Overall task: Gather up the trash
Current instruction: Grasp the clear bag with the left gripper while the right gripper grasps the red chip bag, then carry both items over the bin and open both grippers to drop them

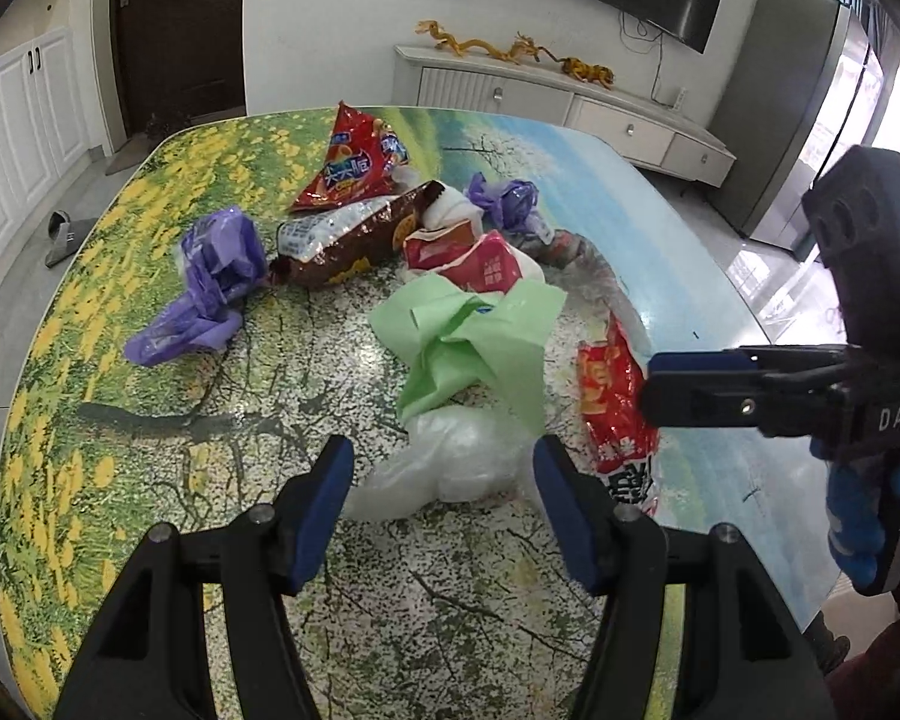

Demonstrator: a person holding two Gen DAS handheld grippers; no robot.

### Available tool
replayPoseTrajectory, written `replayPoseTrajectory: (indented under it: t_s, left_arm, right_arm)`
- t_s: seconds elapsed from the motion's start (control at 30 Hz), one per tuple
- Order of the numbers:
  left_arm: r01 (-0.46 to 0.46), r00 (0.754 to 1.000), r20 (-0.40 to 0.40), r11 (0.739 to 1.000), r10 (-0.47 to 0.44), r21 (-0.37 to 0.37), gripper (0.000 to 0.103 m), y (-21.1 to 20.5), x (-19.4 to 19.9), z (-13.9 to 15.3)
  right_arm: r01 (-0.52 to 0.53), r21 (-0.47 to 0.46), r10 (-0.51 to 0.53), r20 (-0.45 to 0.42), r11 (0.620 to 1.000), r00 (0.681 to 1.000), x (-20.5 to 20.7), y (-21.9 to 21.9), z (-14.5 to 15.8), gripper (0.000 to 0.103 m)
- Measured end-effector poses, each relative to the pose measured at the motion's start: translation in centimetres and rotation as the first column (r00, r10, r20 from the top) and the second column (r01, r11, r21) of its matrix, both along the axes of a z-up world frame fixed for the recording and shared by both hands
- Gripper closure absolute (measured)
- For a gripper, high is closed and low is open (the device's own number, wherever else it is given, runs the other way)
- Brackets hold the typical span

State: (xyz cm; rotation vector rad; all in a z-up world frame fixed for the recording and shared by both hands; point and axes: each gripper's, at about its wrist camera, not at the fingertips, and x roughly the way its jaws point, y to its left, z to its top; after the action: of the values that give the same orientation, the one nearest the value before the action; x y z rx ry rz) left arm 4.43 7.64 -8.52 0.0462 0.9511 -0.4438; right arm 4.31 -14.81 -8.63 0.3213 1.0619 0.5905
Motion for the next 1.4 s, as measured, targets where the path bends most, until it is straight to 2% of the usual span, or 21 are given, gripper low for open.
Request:
replayPoseTrajectory:
  t_s: [0.1,0.3,0.4,0.47,0.57,0.83,0.97,1.17,1.4]
  left_arm:
    - [0.013,1.0,-0.012,1.0,-0.013,-0.028,0.053,0.2,0.2,-0.2]
    - [0.02,1.0,-0.019,0.999,-0.021,-0.046,0.067,0.5,-0.5,-0.7]
    - [0.011,1.0,-0.014,0.999,-0.011,-0.046,0.07,0.6,-1.6,-0.6]
    - [-0.003,1.0,-0.013,0.999,0.003,-0.054,0.071,0.9,-2.1,-0.5]
    - [-0.031,0.999,-0.011,0.998,0.03,-0.063,0.071,1.5,-2.8,-0.3]
    - [-0.074,0.997,-0.001,0.995,0.074,-0.071,0.072,2.5,-4.7,0.6]
    - [-0.091,0.996,0.004,0.993,0.092,-0.079,0.072,2.5,-5.5,1.1]
    - [-0.09,0.995,0.03,0.992,0.093,-0.091,0.073,1.9,-6.6,2.5]
    - [-0.057,0.995,0.079,0.993,0.065,-0.105,0.074,-0.9,-7.0,5.1]
  right_arm:
    - [-0.014,0.0,0.014,-0.006,1.0,1.0,0.3,0.6,-0.2,0.046]
    - [-0.006,0.012,0.007,-0.035,1.0,0.999,0.6,0.6,-1.1,0.056]
    - [-0.004,0.015,0.005,-0.04,1.0,0.999,0.5,0.4,-1.3,0.062]
    - [-0.01,0.007,0.01,-0.04,1.0,0.999,0.2,0.4,-1.3,0.072]
    - [-0.012,0.014,0.012,-0.036,1.0,0.999,-0.3,0.3,-1.4,0.08]
    - [-0.005,0.03,0.006,-0.017,1.0,1.0,-2.0,-0.2,-1.0,0.082]
    - [-0.014,0.069,0.014,-0.002,0.998,1.0,-3.0,-0.7,-0.4,0.082]
    - [-0.017,0.083,0.011,0.067,0.996,0.998,-4.7,-1.6,1.7,0.082]
    - [0.065,0.084,-0.078,0.15,0.994,0.986,-6.1,-4.9,4.1,0.082]
